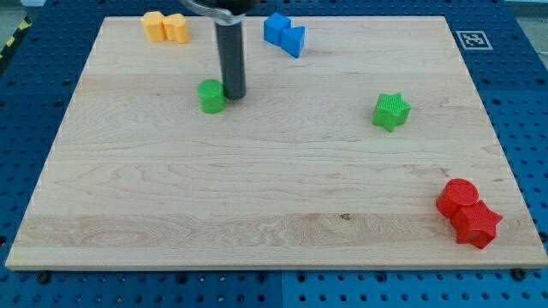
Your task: Slide green star closer to green circle
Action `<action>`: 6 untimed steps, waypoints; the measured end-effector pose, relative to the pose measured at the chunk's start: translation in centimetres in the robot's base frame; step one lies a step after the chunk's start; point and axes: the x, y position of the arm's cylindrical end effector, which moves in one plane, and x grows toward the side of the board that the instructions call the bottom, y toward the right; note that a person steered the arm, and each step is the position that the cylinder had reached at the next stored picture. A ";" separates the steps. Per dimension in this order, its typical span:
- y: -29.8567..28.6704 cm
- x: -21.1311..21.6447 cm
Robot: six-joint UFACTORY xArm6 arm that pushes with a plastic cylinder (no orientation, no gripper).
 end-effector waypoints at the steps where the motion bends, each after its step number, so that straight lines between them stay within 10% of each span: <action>1: -3.6 -0.2; 4: 6.4 -7.8; 6: 8.6 -2.8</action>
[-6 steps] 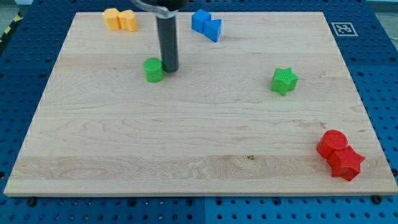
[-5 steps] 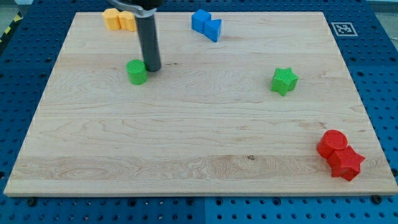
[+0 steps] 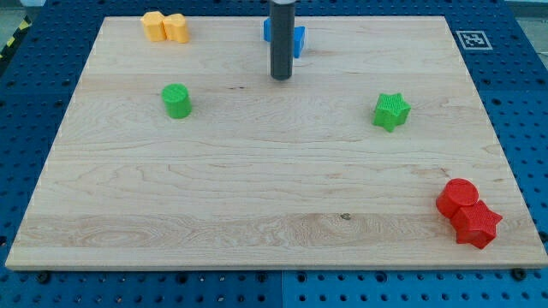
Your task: Slide green star closer to green circle
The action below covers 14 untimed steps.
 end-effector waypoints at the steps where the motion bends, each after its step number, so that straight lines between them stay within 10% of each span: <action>1: 4.4 1.1; 4: 21.9 5.9; 11: 5.6 6.8; 14: 7.0 8.4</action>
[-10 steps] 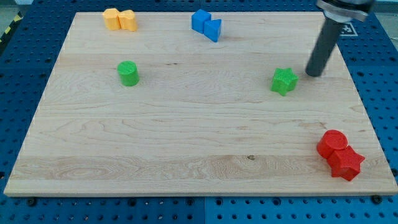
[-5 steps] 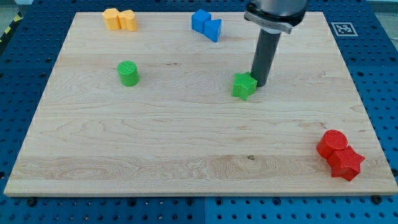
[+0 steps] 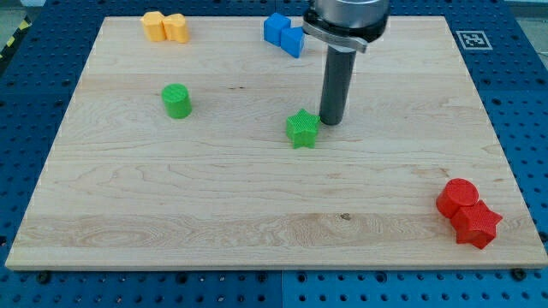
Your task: Slide green star closer to green circle
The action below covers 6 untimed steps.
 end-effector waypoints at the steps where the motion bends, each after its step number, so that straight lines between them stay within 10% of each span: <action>1: 1.0 2.2; 6: -14.9 2.7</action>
